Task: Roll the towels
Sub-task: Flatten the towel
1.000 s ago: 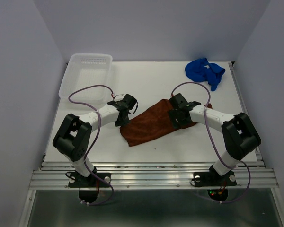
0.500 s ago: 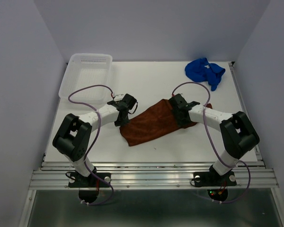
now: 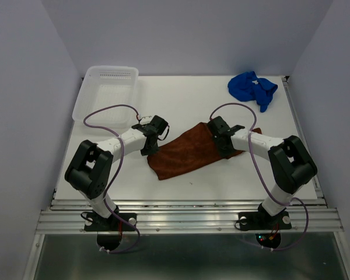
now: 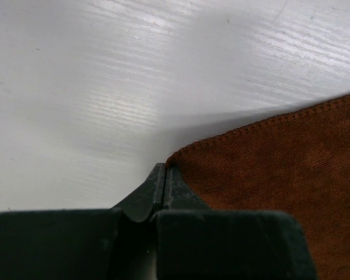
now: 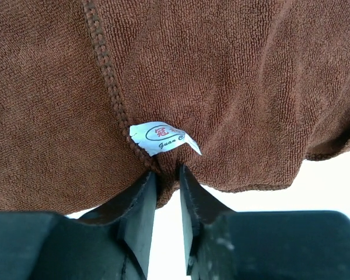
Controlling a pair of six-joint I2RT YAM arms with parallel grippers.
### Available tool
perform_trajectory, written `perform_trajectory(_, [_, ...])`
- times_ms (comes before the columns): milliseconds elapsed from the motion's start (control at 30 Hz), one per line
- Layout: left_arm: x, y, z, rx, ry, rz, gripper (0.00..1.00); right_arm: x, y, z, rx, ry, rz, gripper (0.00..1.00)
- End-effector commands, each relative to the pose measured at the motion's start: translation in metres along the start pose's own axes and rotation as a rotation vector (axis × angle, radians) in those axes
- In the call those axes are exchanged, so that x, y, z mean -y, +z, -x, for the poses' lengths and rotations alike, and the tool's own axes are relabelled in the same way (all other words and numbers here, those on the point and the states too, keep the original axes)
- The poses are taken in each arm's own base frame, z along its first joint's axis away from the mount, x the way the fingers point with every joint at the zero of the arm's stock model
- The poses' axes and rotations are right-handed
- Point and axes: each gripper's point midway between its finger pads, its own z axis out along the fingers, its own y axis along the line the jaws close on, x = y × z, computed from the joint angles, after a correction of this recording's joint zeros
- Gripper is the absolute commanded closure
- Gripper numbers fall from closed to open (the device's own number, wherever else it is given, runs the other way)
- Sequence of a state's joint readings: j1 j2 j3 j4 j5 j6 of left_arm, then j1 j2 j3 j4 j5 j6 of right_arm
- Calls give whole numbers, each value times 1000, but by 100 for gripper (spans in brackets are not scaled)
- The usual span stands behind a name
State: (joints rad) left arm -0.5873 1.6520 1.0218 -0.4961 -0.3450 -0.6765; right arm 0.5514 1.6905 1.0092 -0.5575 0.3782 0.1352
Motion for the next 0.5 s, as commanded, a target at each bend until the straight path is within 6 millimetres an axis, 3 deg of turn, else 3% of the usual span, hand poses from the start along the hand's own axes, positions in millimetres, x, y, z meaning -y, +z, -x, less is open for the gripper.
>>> perform_trajectory(0, [-7,-4,8,28,0,24,100,-1,-10,22,60,23,0,74])
perform_trajectory(467, [-6,-10,19,59,-27,26,100,16,-33,39,145,75,-48,99])
